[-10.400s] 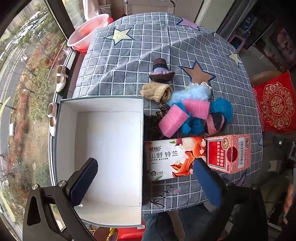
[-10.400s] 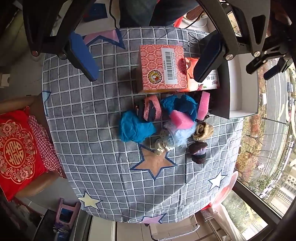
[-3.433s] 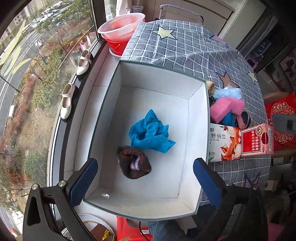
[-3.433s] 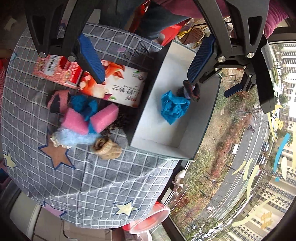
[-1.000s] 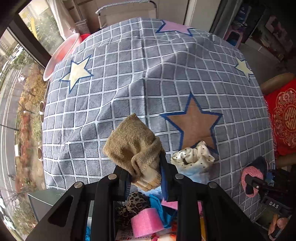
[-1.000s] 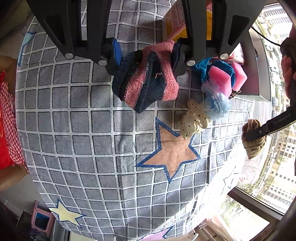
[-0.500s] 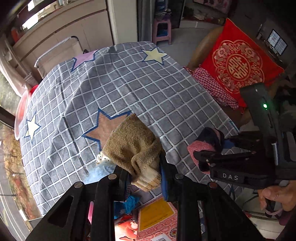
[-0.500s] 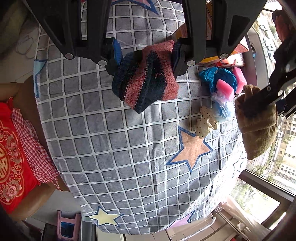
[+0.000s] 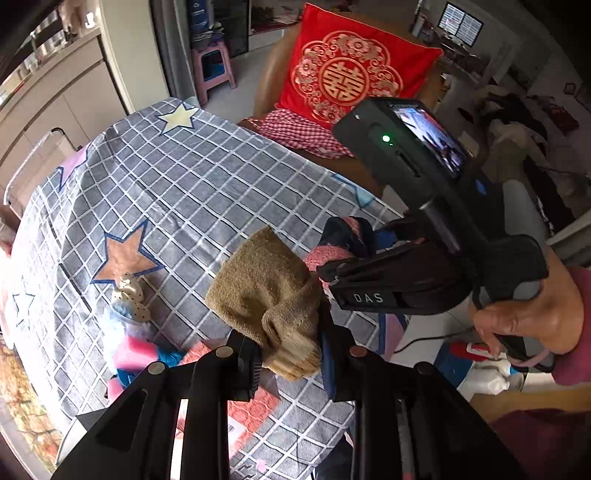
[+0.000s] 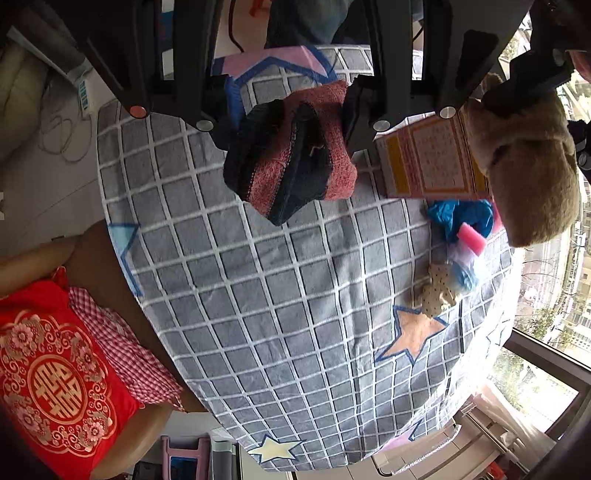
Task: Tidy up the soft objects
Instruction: 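Lift the glove with the left tool while the right tool lifts the sock toward the box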
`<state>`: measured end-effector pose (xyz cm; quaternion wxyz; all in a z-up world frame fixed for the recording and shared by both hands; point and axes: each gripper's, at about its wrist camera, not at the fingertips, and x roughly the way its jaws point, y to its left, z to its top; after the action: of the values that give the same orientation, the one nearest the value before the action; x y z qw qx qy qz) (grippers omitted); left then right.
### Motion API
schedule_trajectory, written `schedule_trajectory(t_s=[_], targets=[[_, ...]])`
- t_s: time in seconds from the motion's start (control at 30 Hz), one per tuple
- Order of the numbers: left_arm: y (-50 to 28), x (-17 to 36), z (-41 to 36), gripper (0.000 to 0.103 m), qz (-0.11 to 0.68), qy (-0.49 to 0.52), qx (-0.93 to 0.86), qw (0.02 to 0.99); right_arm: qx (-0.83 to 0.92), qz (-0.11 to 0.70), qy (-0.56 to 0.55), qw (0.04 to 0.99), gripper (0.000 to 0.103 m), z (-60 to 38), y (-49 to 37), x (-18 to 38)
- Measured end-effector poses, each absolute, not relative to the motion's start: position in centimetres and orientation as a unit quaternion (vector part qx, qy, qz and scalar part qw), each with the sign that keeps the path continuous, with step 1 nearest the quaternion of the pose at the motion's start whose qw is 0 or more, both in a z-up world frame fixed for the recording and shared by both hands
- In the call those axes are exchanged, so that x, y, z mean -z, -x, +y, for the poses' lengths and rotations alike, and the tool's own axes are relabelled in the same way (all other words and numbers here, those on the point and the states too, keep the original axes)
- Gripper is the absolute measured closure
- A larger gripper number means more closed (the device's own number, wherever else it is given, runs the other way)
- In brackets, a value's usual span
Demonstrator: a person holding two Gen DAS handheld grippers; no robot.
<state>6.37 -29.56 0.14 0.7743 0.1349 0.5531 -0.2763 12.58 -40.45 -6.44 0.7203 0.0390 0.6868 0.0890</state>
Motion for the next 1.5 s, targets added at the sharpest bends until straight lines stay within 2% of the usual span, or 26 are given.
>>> schedule_trajectory(t_s=[0.33, 0.67, 1.1, 1.5], targets=[[2.2, -0.1, -25.6, 0.075, 0.566, -0.148, 0.288, 0.758, -0.129, 0.707, -0.042, 0.694, 0.059, -36.8, -5.1, 6.1], [6.9, -1.5, -17.4, 0.075, 0.555, -0.084, 0.198, 0.804, -0.217, 0.716, 0.009, 0.663, 0.059, -29.1, 0.8, 5.0], [9.7, -1.3, -6.7, 0.075, 0.554, 0.022, 0.046, 0.831, -0.332, 0.667, 0.109, 0.658, 0.059, -17.3, 2.4, 1.4], [12.0, -0.9, -1.5, 0.075, 0.547, 0.065, -0.032, 0.834, -0.365, 0.638, 0.143, 0.663, 0.059, -10.4, 1.0, -0.7]])
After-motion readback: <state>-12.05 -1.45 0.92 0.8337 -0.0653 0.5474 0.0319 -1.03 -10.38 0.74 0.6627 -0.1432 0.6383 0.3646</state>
